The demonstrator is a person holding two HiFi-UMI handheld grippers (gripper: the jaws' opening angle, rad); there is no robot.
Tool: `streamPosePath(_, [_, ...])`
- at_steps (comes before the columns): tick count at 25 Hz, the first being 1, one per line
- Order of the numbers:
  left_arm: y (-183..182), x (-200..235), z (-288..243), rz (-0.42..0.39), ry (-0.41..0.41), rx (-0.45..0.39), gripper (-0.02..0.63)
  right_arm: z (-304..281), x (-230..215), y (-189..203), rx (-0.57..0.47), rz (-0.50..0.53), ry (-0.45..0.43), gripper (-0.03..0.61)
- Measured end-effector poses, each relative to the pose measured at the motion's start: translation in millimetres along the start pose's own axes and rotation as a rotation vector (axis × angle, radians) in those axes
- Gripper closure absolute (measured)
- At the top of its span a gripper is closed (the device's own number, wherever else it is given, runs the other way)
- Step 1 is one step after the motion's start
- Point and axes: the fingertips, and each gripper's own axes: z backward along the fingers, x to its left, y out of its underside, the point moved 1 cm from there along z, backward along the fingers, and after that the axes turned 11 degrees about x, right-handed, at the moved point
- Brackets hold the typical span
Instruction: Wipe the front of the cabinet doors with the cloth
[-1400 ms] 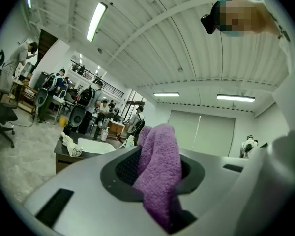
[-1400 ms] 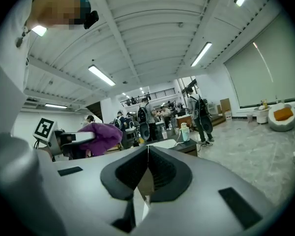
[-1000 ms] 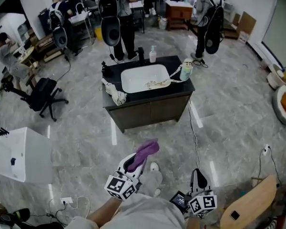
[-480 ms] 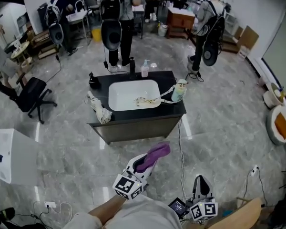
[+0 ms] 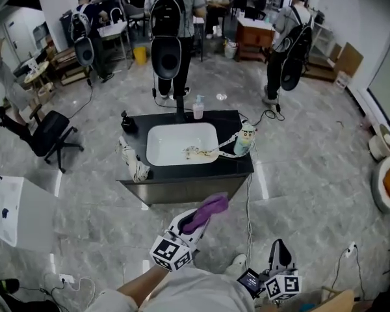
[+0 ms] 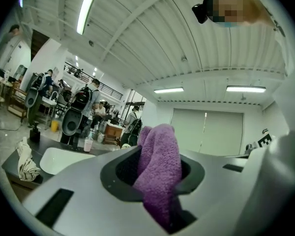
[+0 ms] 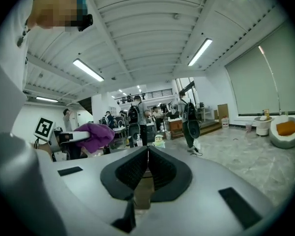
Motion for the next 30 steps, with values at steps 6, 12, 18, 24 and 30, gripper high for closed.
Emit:
streamPosePath(6, [1.5,-19.6,-20.4,0.068,-0.169,-0.064,0.514,-37.5,-39.1,-36.0,0.016,0.089,-0.174,0.552])
streamPosePath(12, [7.5,-70.8,-43.3,0.098,-0.305,-0.124,0.514,-65.7,-99.7,-64.8,0.031,0.175,-0.309,0.552])
streamPosePath(18, [14.6,-83.1,-50.4,0.094,-0.436,-0.107,0.514,-99.0,-123.9,-62.2,0.078,0.188,-0.430,0.552])
streamPosePath(24, [32.6,-77.1,-70.8,0.125,-0.495,-0.038,0.514,-138.2,-139.0,-47.6,0.142,0.191,-0.484,0.552])
streamPosePath(30, [62.0,-46.5,-122.0,0.136,-0.406,0.050,0.514,-180.2,-143.8,-27.0,0.167,0.174,-0.454,0.552])
